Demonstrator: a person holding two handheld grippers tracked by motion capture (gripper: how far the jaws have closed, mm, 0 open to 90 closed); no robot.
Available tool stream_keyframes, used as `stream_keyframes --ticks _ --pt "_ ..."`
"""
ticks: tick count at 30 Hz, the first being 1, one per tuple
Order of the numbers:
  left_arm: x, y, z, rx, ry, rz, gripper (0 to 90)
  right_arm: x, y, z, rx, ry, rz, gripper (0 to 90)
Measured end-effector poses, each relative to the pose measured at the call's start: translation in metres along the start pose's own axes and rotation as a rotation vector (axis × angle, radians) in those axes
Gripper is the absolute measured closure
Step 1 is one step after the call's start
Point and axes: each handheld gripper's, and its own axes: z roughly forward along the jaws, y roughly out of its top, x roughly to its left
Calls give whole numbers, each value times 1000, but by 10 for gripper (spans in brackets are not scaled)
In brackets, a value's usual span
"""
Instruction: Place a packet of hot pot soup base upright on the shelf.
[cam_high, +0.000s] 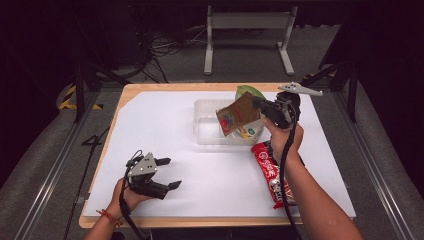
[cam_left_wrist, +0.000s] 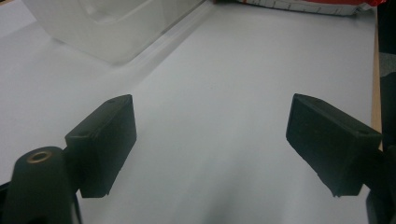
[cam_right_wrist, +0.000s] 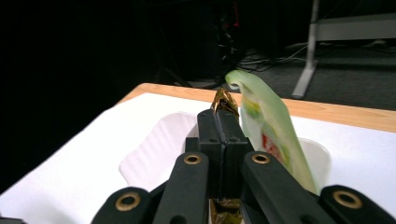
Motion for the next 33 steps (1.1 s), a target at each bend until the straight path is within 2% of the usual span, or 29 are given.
stream_keyframes --ticks 2,8,10,11,12,14,17,19,23,24,27,29,32,33 --pt "0 0 0 -1 -4 -1 169 1 -2 -4 -14 -14 6 900" --pt "-1 1 1 -3 -13 3 167 9 -15 -4 3 -41 0 899" --pt "-2 2 2 -2 -14 6 167 13 -20 -2 9 -80 -17 899" --pt "-2 2 2 -2 -14 6 167 13 -20 -2 3 -86 -12 899" --pt "-3 1 2 -2 -18 5 167 13 -20 -2 3 -86 -12 899" --pt "-3 1 2 2 -19 7 166 10 -22 -2 -14 -90 27 895" --pt "-3 2 3 0 -22 6 166 12 -24 4 9 -88 14 890" --pt "-2 2 2 0 -24 7 166 15 -24 5 3 -92 -3 887" --pt "-2 2 3 -3 -28 5 165 17 -23 17 25 -77 -27 855" --pt "-3 2 3 -4 -29 5 165 16 -21 25 64 -63 -39 850" --pt "-3 2 2 -7 -33 9 164 15 -20 30 64 -49 -46 840" --pt "-3 1 2 -7 -31 5 164 14 -20 33 71 -13 -50 830" --pt "-1 1 3 -5 -31 4 164 17 -20 39 96 13 -99 815" --pt "-1 1 3 -3 -29 5 164 18 -21 42 113 3 -123 813"
